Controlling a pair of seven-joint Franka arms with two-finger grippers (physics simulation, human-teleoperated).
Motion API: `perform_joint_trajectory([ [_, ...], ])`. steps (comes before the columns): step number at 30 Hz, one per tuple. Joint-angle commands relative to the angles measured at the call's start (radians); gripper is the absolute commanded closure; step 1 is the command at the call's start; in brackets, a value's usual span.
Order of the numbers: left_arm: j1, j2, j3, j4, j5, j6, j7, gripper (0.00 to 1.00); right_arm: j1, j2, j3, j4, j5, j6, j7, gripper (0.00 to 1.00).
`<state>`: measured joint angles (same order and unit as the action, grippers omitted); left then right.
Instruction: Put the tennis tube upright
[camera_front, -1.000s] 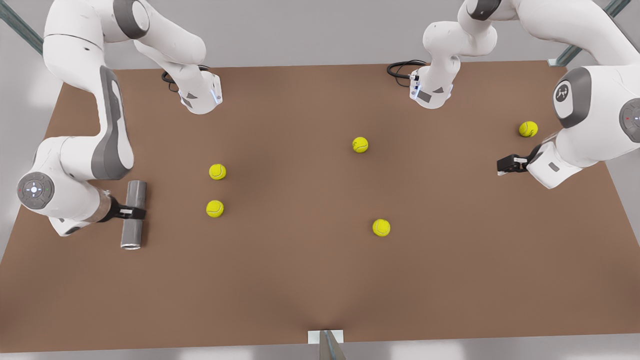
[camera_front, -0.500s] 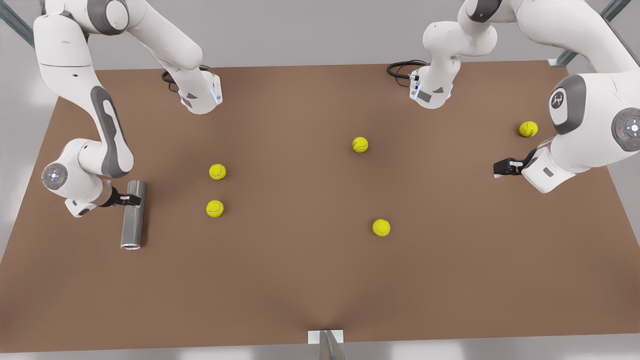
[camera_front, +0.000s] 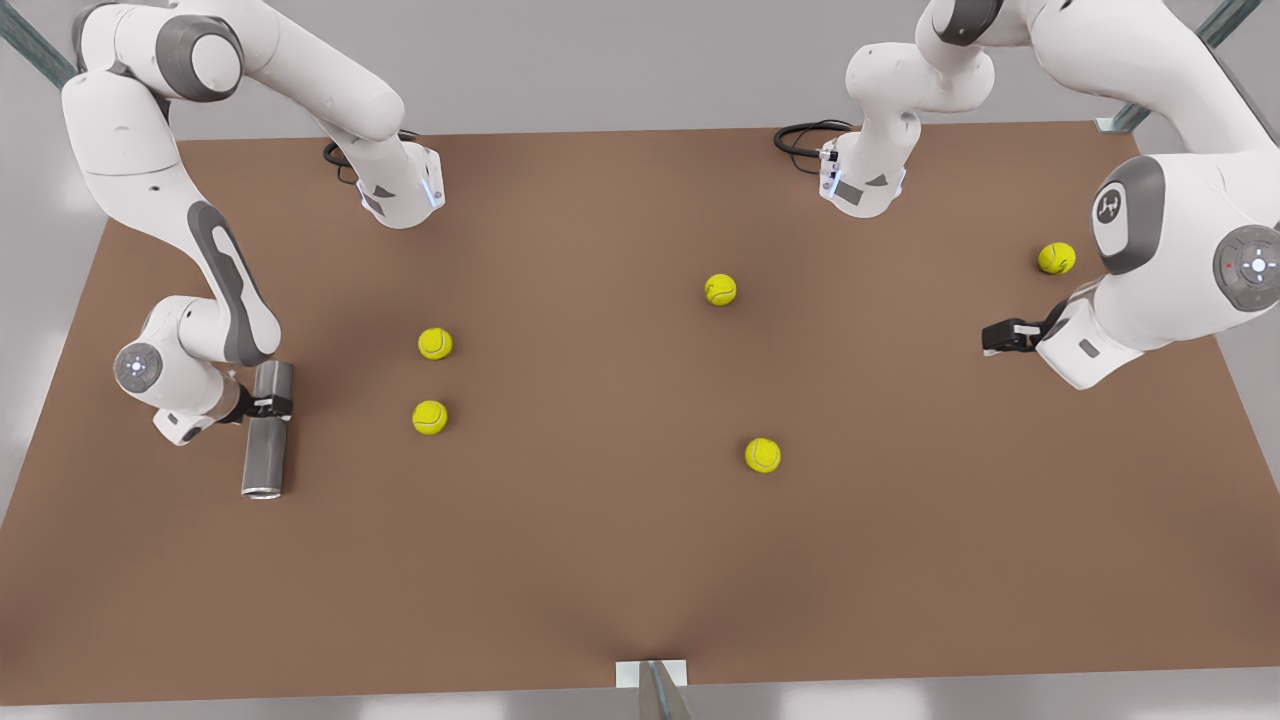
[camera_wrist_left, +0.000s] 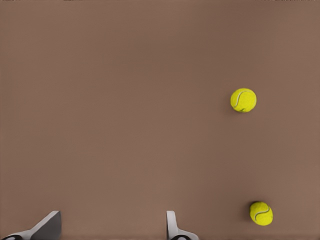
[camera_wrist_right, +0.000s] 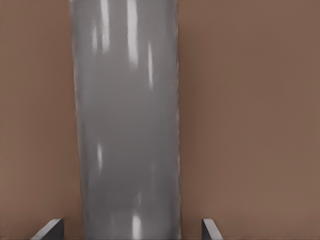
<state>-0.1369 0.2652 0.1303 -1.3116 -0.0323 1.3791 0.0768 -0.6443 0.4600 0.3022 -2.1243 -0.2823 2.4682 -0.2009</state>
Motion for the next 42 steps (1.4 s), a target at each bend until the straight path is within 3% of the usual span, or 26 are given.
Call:
perform_joint_trajectory([
  [1, 0.000, 0.002, 0.000, 0.000, 0.000, 0.000, 0.000, 0.00, -0.002, 0.006, 0.000, 0.000, 0.000, 0.000, 0.000, 0.00],
  [14, 0.000, 0.003, 0.000, -0.009, -0.001, -0.009, -0.005, 0.00, -0.018, 0.068, 0.000, 0.004, 0.000, 0.029, 0.000, 0.00],
  [19, 0.000, 0.003, 0.000, -0.017, -0.001, -0.009, -0.006, 0.00, -0.018, 0.069, 0.000, 0.004, 0.000, 0.029, -0.002, 0.22],
  [26, -0.001, 0.003, 0.000, -0.018, -0.003, -0.020, -0.008, 0.00, -0.015, 0.069, 0.000, 0.006, 0.000, 0.029, 0.000, 0.34],
  [36, -0.001, 0.003, 0.000, -0.018, -0.001, -0.022, -0.006, 0.00, -0.002, 0.055, 0.011, 0.026, 0.000, 0.020, 0.002, 0.34],
  [42, 0.000, 0.003, 0.000, -0.018, -0.003, -0.022, -0.008, 0.00, 0.006, 0.057, 0.133, 0.106, 0.002, 0.020, 0.002, 0.34],
])
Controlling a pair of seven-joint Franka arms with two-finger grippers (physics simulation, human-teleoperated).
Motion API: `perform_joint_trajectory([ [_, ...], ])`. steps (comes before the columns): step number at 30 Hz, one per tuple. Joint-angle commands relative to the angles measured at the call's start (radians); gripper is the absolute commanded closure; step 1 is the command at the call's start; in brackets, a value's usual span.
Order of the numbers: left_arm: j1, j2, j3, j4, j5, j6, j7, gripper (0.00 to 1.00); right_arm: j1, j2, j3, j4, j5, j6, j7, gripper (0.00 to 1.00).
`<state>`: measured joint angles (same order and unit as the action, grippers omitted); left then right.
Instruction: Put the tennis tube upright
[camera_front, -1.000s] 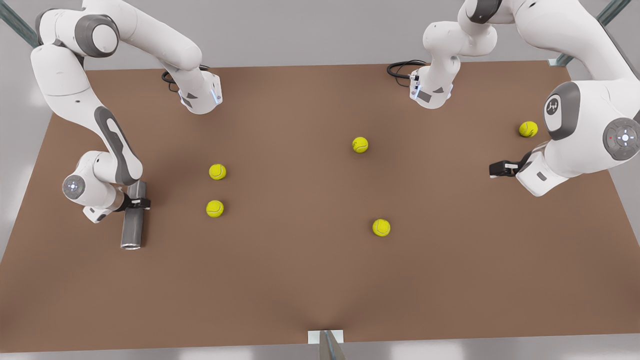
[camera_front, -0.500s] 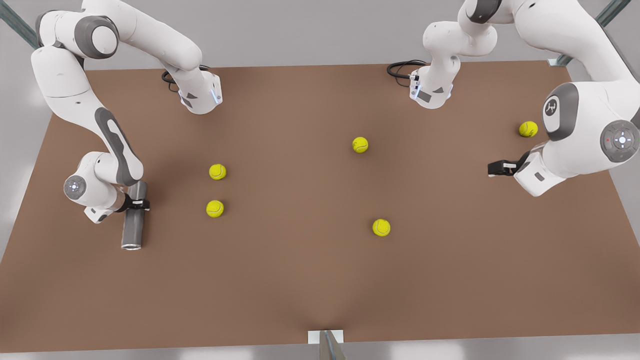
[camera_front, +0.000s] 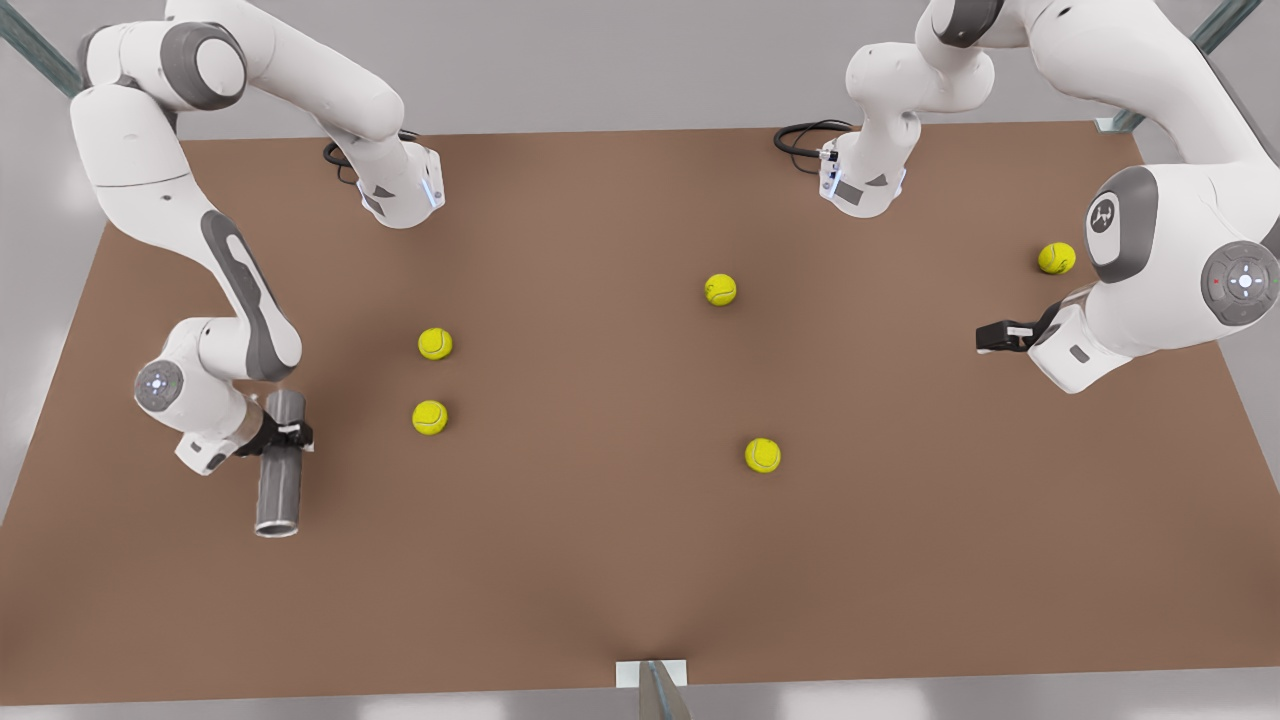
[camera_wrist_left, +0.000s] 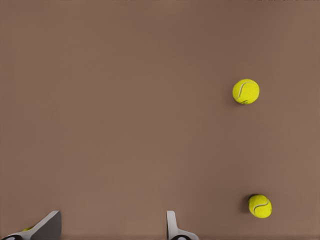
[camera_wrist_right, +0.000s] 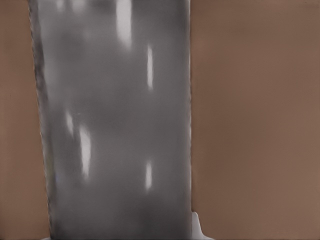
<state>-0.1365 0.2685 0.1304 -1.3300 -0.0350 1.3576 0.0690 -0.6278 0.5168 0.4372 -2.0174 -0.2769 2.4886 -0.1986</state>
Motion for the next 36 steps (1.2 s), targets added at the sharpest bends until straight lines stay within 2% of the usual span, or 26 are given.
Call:
perform_joint_trajectory([
  [1, 0.000, 0.000, 0.000, 0.000, 0.000, 0.000, 0.000, 0.00, 0.005, 0.000, 0.000, 0.002, -0.004, 0.000, 0.004, 0.34],
  [5, 0.000, 0.000, 0.000, 0.000, 0.000, 0.000, 0.000, 0.00, 0.031, 0.000, 0.041, 0.016, -0.004, 0.000, -0.002, 0.34],
  [14, 0.000, 0.000, 0.000, 0.000, 0.000, 0.003, 0.000, 0.00, 0.203, 0.002, 0.043, 0.118, -0.005, -0.051, -0.134, 0.34],
  [16, 0.000, 0.001, 0.000, 0.000, 0.000, 0.000, 0.000, 0.00, 0.258, 0.003, 0.043, 0.140, -0.099, -0.050, -0.148, 0.34],
  [21, 0.000, 0.001, 0.000, 0.000, 0.000, 0.000, 0.000, 0.00, 0.373, 0.008, 0.043, 0.160, -0.159, -0.065, -0.205, 0.34],
  [31, 0.002, 0.001, 0.000, -0.006, 0.000, 0.006, 0.000, 0.00, 0.559, 0.012, 0.044, 0.215, -0.146, -0.096, -0.288, 0.34],
  [36, 0.002, 0.001, 0.000, -0.006, 0.000, 0.006, 0.000, 0.00, 0.602, 0.025, 0.044, 0.218, -0.148, -0.097, -0.300, 0.30],
])
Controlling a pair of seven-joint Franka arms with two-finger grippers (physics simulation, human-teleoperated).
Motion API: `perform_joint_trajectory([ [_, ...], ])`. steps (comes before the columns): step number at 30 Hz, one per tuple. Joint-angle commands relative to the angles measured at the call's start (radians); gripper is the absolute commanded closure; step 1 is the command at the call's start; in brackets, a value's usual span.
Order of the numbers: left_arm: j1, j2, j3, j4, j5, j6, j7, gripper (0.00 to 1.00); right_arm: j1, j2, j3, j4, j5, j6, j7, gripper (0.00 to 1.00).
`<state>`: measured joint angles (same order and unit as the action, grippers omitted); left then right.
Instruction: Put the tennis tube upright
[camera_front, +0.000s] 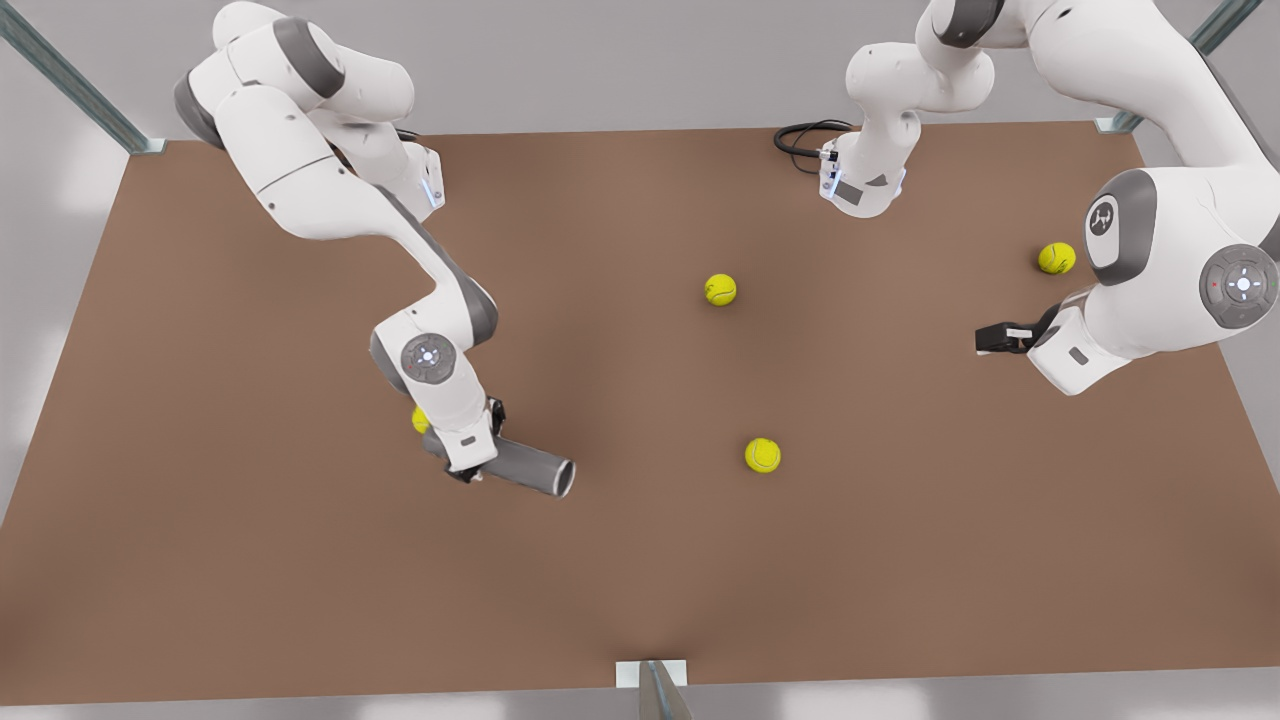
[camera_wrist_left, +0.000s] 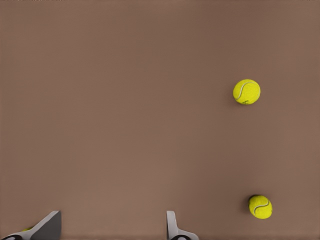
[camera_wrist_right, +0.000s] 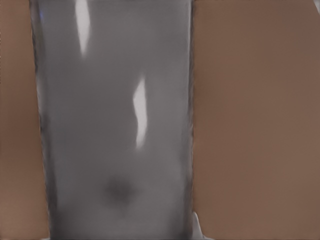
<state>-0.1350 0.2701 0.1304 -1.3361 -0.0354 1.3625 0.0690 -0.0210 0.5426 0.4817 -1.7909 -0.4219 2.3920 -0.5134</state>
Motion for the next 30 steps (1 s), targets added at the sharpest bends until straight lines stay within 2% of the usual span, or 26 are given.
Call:
perform_joint_trajectory([
  [1, 0.000, 0.000, 0.000, 0.000, 0.000, 0.000, 0.000, 0.00, 0.001, 0.000, 0.000, 0.004, -0.001, -0.001, -0.002, 0.30],
  [11, 0.000, 0.000, 0.000, -0.006, -0.001, 0.001, 0.000, 0.00, 0.113, 0.010, 0.012, 0.076, 0.034, -0.065, -0.146, 0.30],
  [14, 0.000, 0.000, 0.000, -0.009, -0.001, 0.003, 0.000, 0.00, 0.164, 0.057, 0.011, 0.159, 0.071, -0.123, -0.140, 0.30],
  [23, 0.000, 0.008, 0.000, -0.012, -0.003, 0.006, 0.000, 0.00, 0.274, 0.164, 0.003, 0.312, 0.114, -0.129, -0.128, 0.30],
  [30, 0.003, 0.026, -0.015, -0.012, -0.003, 0.026, 0.000, 0.00, 0.358, 0.207, -0.002, 0.370, 0.115, -0.137, -0.063, 0.30],
])
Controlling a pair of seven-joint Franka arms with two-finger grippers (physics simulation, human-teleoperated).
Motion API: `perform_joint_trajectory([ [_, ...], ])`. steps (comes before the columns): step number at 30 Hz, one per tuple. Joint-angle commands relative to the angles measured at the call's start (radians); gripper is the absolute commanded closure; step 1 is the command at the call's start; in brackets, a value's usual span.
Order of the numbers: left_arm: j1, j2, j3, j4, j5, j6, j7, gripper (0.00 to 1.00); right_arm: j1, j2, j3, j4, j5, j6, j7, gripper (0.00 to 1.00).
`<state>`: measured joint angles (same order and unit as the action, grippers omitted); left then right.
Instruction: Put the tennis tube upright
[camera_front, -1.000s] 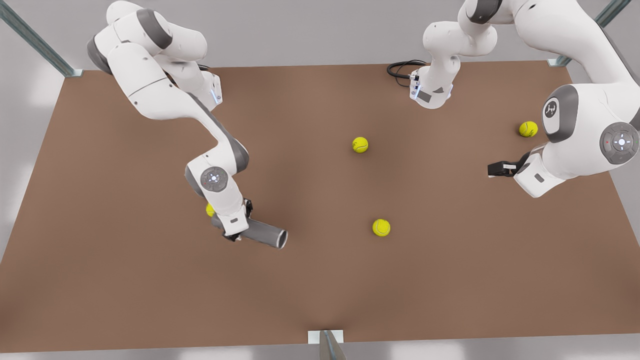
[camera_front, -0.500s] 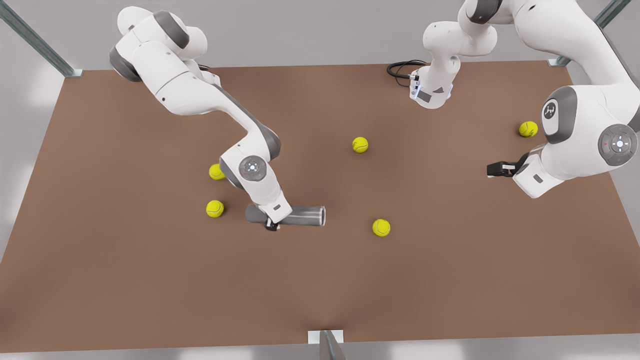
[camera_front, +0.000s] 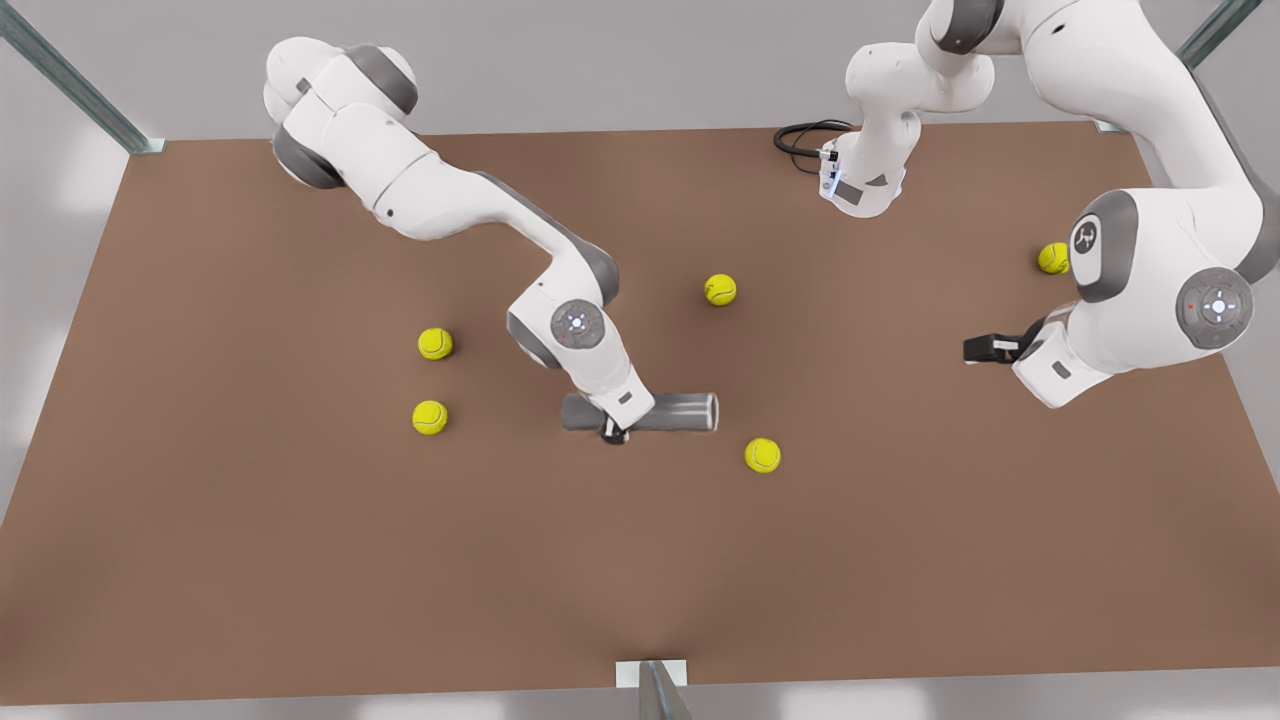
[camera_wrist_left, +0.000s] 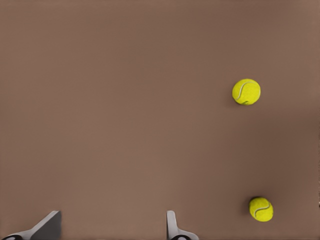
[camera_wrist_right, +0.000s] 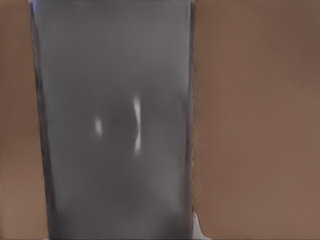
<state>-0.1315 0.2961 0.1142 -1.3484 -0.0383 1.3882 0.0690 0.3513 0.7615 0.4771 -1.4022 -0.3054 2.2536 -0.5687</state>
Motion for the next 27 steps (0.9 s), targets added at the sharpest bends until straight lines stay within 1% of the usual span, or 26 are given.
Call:
perform_joint_trajectory([
  [1, 0.001, 0.000, -0.001, 0.000, 0.000, 0.000, 0.000, 0.00, 0.006, 0.004, -0.006, 0.003, -0.003, 0.000, 0.006, 0.30],
  [2, 0.001, 0.003, -0.001, 0.000, 0.000, 0.000, 0.000, 0.00, 0.054, 0.007, -0.046, 0.017, 0.000, 0.000, 0.013, 0.30],
  [3, 0.001, 0.008, -0.001, 0.000, 0.000, 0.002, 0.000, 0.00, 0.066, 0.019, -0.054, 0.034, 0.002, 0.000, 0.023, 0.29],
  [10, 0.001, 0.024, -0.010, -0.002, -0.002, 0.011, 0.000, 0.00, 0.140, 0.110, -0.069, 0.164, 0.000, -0.014, 0.072, 0.19],
  [12, 0.001, 0.029, -0.010, -0.006, -0.002, 0.011, 0.000, 0.00, 0.155, 0.127, -0.071, 0.187, 0.000, -0.011, 0.078, 0.12],
  [16, 0.003, 0.029, -0.010, -0.006, -0.002, 0.018, 0.000, 0.00, 0.167, 0.127, -0.071, 0.193, -0.001, 0.001, 0.078, 0.01],
  [27, 0.003, 0.029, -0.010, -0.008, -0.002, 0.017, 0.000, 0.00, 0.149, 0.127, -0.071, 0.204, -0.001, 0.001, 0.079, 0.00],
])
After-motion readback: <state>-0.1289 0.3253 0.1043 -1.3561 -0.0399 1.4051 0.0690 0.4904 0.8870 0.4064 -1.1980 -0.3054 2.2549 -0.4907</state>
